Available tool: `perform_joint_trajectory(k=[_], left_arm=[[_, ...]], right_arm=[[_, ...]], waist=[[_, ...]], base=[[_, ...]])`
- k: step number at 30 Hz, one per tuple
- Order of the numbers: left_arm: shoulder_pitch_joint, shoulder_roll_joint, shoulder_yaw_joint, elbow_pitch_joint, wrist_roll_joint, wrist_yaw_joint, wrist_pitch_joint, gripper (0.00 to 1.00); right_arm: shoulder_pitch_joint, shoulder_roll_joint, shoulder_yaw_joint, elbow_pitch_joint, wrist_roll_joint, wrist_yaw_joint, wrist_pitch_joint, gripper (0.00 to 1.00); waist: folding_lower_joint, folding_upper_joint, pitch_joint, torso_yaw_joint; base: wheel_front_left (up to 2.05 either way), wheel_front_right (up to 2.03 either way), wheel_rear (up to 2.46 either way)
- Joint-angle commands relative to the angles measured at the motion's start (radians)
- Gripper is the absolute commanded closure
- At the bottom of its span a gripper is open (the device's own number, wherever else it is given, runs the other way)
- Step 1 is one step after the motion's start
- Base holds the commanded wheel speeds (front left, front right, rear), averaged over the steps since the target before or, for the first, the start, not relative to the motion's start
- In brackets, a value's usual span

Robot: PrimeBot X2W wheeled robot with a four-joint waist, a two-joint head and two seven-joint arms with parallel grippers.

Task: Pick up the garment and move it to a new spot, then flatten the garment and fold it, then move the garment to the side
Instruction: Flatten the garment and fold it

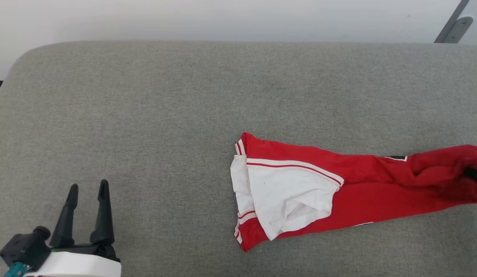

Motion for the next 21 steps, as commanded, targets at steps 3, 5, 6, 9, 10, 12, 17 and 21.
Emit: perform_joint_trajectory(k=[3,5,6,9,10,12,17,21], left_arm=[[-0.003,-0.011,0.004,0.0,0.019,-0.005,-0.005,0.0],[0.002,-0.016,0.002,-0.001,0.023,-0.007,-0.005,0.0],[0.003,-0.018,0.001,-0.001,0.024,-0.007,-0.005,0.0],[-0.004,-0.017,-0.015,-0.001,0.02,-0.007,-0.005,0.0],[-0.007,-0.015,-0.021,0.002,0.017,-0.007,-0.005,0.0],[-0.019,-0.013,-0.035,0.007,0.013,-0.007,-0.005,0.0],[-0.037,-0.017,-0.07,0.018,0.005,-0.007,-0.005,0.0],[-0.048,-0.022,-0.085,0.024,-0.002,-0.007,-0.005,0.0]], right_arm=[[0.028,0.041,0.033,-0.083,0.029,0.0,0.026,1.0],[0.032,0.06,0.066,-0.142,0.024,0.0,0.035,1.0],[0.032,0.075,0.085,-0.162,0.027,0.0,0.037,1.0],[0.014,0.114,0.15,-0.206,0.016,0.0,0.034,1.0],[0.005,0.129,0.176,-0.209,0.014,0.0,0.032,1.0],[-0.017,0.152,0.227,-0.206,0.008,0.0,0.024,1.0],[-0.078,0.201,0.351,-0.141,0.008,0.0,-0.007,1.0],[-0.112,0.22,0.413,-0.084,0.007,0.0,-0.033,1.0]], waist=[[0.0,0.0,-0.01,0.014],[0.0,0.0,-0.013,0.024],[0.0,0.0,-0.014,0.03],[0.0,0.0,-0.016,0.055],[0.0,0.0,-0.016,0.064],[0.0,0.0,-0.015,0.085],[0.0,0.0,-0.011,0.142],[0.0,0.0,-0.01,0.171]], base=[[0.0,0.0,0.0],[0.0,0.0,0.0],[0.0,0.0,0.0],[0.0,0.0,0.0],[0.0,0.0,0.0],[0.0,0.0,0.0],[0.0,0.0,0.0],[0.0,0.0,0.0]])
